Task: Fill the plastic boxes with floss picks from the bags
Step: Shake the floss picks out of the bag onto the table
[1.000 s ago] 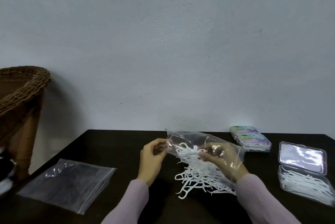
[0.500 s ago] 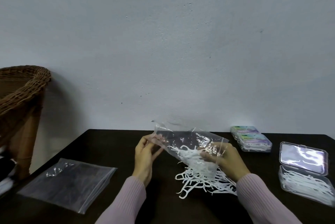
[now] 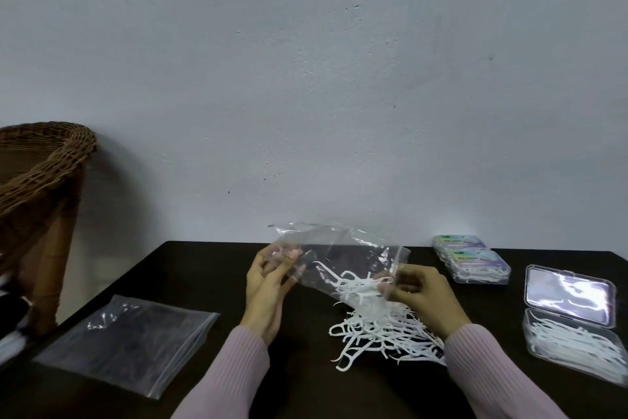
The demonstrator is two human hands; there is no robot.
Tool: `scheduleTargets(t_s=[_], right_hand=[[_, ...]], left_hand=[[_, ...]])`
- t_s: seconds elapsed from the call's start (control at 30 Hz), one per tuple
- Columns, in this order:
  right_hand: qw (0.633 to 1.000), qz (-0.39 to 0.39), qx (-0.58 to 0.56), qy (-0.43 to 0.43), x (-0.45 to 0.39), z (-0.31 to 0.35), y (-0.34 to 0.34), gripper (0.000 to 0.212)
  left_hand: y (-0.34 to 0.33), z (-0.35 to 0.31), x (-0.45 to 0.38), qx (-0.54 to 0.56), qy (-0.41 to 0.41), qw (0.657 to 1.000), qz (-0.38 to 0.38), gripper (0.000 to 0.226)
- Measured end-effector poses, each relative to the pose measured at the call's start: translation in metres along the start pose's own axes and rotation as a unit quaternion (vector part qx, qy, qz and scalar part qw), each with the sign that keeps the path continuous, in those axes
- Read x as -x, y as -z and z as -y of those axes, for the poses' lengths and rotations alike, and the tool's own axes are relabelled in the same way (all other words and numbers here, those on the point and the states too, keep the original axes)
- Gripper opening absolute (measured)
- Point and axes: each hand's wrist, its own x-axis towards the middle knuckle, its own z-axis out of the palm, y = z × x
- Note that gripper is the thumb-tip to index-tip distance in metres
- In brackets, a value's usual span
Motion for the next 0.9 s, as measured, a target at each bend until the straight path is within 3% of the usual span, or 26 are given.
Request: scheduleTargets(t_s=[0.43,0.77,0.83,0.9], right_hand=[[0.996,-0.023,0.032,-0.078,-0.003,-0.009,0.004,0.008],[0.972,-0.075,0.222,0.006,0.002,0.003,0.002,0.003],[0.982,-0.067,0.172,0.028,0.001,0.003,0.001,0.003],[0.999,-0.028,0.040,0.012,0.000,0.006,-0.001,0.007]], left_hand=[[0.014,-0.021,-0.008,0.112,-0.017,0.993,-0.034,0.013],[0.011,-0.016,-0.005,0.184,0.034,0.982,-0.032,0.011],[0.007,-0.012,-0.003,0.188,0.044,0.981,-0.025,0.017],[0.004,-0.006,-0.001,0.181,0.053,0.982,-0.020,0.020]])
